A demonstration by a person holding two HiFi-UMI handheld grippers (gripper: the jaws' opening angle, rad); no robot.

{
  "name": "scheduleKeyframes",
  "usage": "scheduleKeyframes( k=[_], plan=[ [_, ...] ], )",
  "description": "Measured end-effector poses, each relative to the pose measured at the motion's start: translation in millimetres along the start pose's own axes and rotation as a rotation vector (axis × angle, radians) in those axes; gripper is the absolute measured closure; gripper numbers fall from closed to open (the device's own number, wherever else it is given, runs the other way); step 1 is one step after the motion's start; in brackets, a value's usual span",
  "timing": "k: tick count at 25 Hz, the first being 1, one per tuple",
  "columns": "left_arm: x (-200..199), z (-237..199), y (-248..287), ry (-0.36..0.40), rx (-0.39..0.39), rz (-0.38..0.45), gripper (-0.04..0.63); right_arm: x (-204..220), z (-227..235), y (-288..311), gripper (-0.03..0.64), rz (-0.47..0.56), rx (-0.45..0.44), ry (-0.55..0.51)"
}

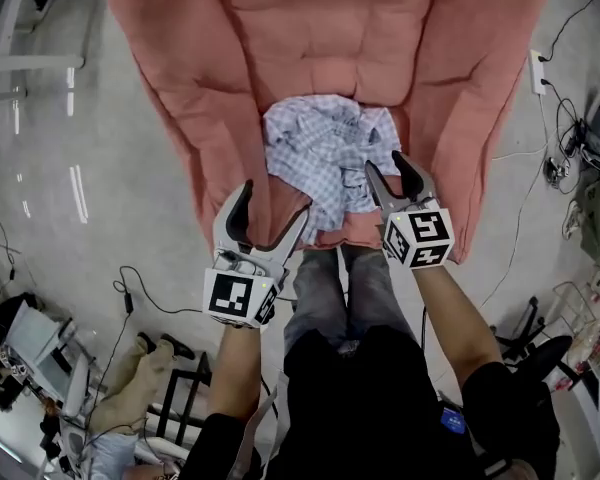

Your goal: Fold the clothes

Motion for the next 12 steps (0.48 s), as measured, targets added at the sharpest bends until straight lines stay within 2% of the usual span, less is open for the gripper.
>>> scheduleKeyframes(
  k=[9, 12],
  plan=[
    [40, -15, 8, 0.002, -0.022, -0.03, 0.204, 54, 13, 68, 0.436, -0.152, 0.036, 0.049],
    [52, -15, 11, -0.022, -0.023, -0.047, 0.21, 66, 20, 85, 0.439, -0.206, 0.056, 0.067]
  ],
)
Point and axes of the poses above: the fingertips, and each gripper's own axes: y forward along the fingers, z to its right, x out of its underside, the point moved 4 cm from there along -y, backward along the fingers, and after that the axes turned 3 degrees about -z, right-handed, at the moved point
